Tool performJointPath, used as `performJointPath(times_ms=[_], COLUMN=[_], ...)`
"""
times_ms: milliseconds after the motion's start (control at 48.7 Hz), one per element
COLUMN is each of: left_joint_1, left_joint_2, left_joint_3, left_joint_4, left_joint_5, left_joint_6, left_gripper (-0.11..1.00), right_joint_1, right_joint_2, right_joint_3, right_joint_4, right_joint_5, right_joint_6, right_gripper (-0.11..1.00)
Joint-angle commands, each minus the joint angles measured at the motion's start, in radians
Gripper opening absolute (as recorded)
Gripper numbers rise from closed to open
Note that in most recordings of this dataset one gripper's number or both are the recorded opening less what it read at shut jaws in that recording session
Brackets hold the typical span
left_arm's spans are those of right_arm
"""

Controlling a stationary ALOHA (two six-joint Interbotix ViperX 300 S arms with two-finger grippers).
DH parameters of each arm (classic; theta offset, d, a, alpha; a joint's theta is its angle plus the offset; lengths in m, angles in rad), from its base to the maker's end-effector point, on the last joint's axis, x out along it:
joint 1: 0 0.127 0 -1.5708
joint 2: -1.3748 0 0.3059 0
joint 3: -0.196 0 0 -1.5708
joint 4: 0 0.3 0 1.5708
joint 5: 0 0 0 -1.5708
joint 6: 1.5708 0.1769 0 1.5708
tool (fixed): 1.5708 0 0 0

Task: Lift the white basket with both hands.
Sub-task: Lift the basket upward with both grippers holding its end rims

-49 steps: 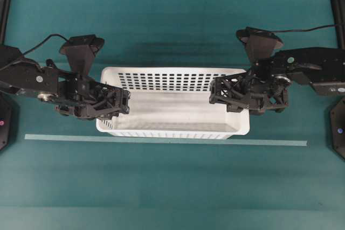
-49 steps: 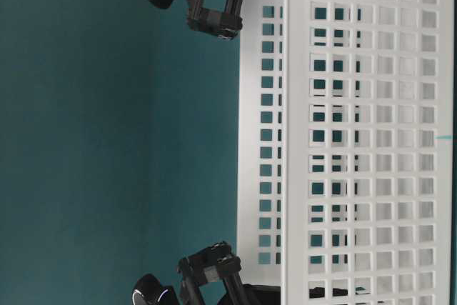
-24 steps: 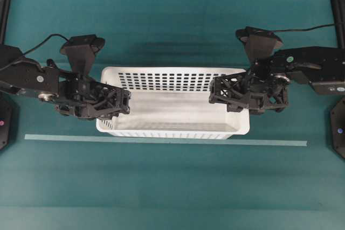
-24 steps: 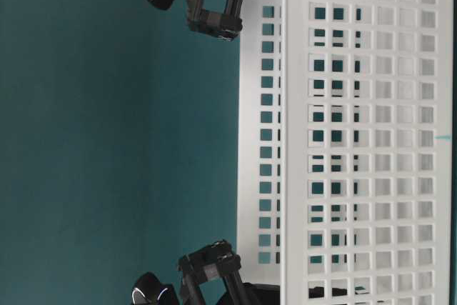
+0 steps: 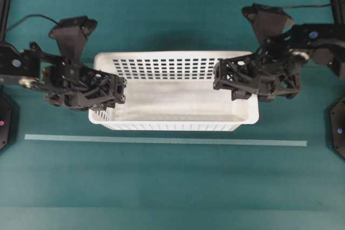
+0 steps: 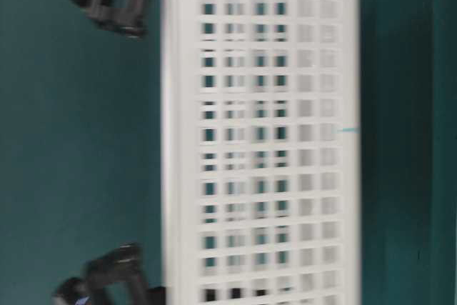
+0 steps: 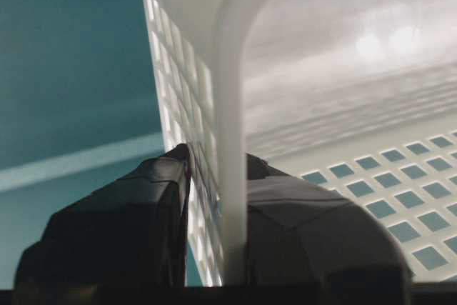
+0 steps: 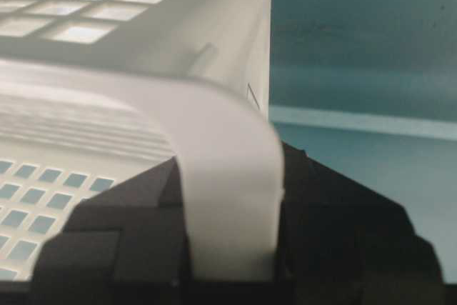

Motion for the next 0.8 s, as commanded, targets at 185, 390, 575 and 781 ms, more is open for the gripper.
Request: performJointPath(times_ms=[185, 390, 575, 781], left_joint_1=[0.002, 0.009, 0.009, 0.012], left_joint_2=[-0.063, -0.067, -0.069, -0.086], left_joint_3=[-0.241, -0.331, -0.414, -0.494], left_joint_4=[0.003, 0.003, 0.003, 0.003], left_joint_5=[0.253, 0.302, 0.360, 0.463], left_joint_6=[0.051, 0.080, 0.098, 0.130], left_gripper=[0.11, 0.11, 0.11, 0.11], right_joint_1=[0.005, 0.005, 0.014, 0.017], right_joint_2=[-0.061, -0.078, -0.081, -0.081], right_joint_3=[-0.120, -0.233, -0.333, -0.403], right_joint_4=[0.049, 0.049, 0.054, 0.054], right_joint_5=[0.083, 0.186, 0.272, 0.310], right_joint_6=[-0.048, -0.051, -0.066, -0.066], right_gripper=[0.20, 0.21, 0.20, 0.20])
